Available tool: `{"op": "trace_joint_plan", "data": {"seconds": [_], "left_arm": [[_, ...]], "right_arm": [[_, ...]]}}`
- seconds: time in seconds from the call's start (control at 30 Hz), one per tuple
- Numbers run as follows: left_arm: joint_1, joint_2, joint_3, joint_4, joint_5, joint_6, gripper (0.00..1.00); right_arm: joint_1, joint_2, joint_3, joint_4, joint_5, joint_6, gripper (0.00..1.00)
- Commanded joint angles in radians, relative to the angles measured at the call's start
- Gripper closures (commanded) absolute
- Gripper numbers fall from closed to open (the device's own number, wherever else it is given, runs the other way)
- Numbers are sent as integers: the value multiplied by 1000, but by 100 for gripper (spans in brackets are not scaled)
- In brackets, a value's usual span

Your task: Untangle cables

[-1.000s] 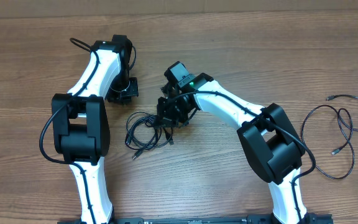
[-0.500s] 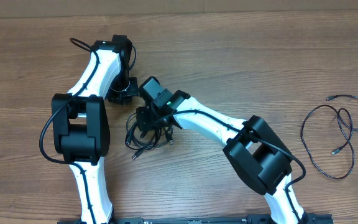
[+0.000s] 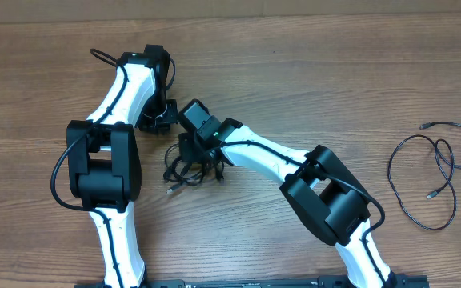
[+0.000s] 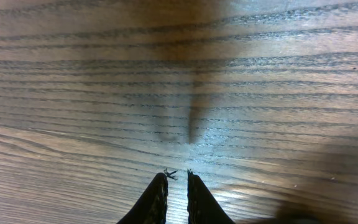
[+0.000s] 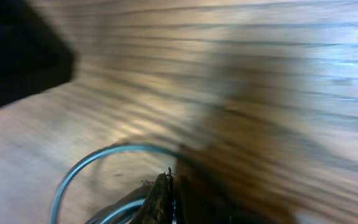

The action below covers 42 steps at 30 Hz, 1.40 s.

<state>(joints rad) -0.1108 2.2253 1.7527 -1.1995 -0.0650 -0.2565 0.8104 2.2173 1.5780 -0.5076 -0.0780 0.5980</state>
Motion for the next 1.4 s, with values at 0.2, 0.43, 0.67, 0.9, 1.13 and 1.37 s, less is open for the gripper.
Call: {"op": "trace_joint_plan", "data": {"seconds": [0.2, 0.43, 0.67, 0.9, 1.13, 1.37], "left_arm": [[-1, -22, -12, 0, -12, -14, 86], [-1, -22, -12, 0, -13, -14, 86], [-1, -22, -12, 1, -12, -14, 85], [-1, -22, -12, 2, 6, -14, 85], [-1, -22, -12, 2, 6, -13, 85], [-1, -22, -12, 4, 6, -13, 84]], "right_arm": [[-175, 26, -7, -141, 113, 160, 96], [-257, 26, -7, -243, -10, 164, 96], [-227, 26, -7, -382, -208, 161, 96], [-101, 26, -7, -356, -258, 161, 96], [-45, 23, -2, -321, -277, 142, 96], [-84, -31, 115, -447, -295, -89, 92]]}}
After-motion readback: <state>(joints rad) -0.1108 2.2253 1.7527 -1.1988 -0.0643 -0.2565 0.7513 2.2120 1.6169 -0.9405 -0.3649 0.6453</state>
